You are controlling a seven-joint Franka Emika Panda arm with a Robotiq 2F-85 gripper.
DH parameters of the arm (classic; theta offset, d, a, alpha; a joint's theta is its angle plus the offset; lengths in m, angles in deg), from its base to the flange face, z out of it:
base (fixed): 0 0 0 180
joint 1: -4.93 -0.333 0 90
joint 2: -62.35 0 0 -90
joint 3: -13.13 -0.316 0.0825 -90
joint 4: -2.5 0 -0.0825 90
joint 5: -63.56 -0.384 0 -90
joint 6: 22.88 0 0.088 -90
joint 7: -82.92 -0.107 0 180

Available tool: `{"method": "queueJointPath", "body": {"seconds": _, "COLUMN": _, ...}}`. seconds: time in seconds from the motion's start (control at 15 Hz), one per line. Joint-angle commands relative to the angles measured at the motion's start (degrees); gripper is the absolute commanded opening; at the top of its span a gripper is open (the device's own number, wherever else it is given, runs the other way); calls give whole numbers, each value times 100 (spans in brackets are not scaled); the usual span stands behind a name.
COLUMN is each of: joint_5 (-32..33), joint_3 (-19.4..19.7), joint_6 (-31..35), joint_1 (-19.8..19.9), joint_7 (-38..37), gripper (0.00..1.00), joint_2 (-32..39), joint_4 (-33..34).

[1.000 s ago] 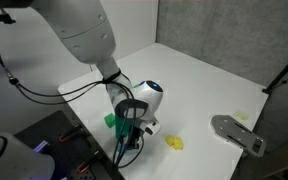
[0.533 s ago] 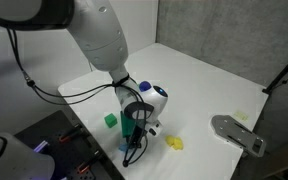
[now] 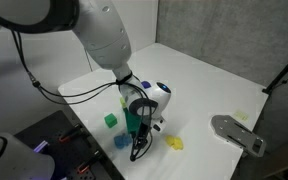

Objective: Remove the toy elephant from the green bowl and put it on the table

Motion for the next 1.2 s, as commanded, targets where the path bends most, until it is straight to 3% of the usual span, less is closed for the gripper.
{"method": "queueJointPath", "body": {"seconds": 0.0, "joint_5": 97, "joint_3": 71, "joint_6": 64, "joint_1": -168, "joint_7": -133, "gripper": 100, "joint_2": -65, "joint_4": 91}}
{"method": "queueJointPath", "body": {"seconds": 0.67, "joint_5": 566, "joint_3": 269, "joint_6": 367, "joint_1": -865, "joint_7": -692, "gripper": 100, "joint_2": -952, "joint_4": 10}}
{"method": "queueJointPath", "body": {"seconds": 1.13, "joint_5": 902, "joint_3": 116, "joint_6": 273, "joint_1": -1158, "joint_7": -1055, "gripper": 100, "joint_2": -1950, "joint_4": -121}}
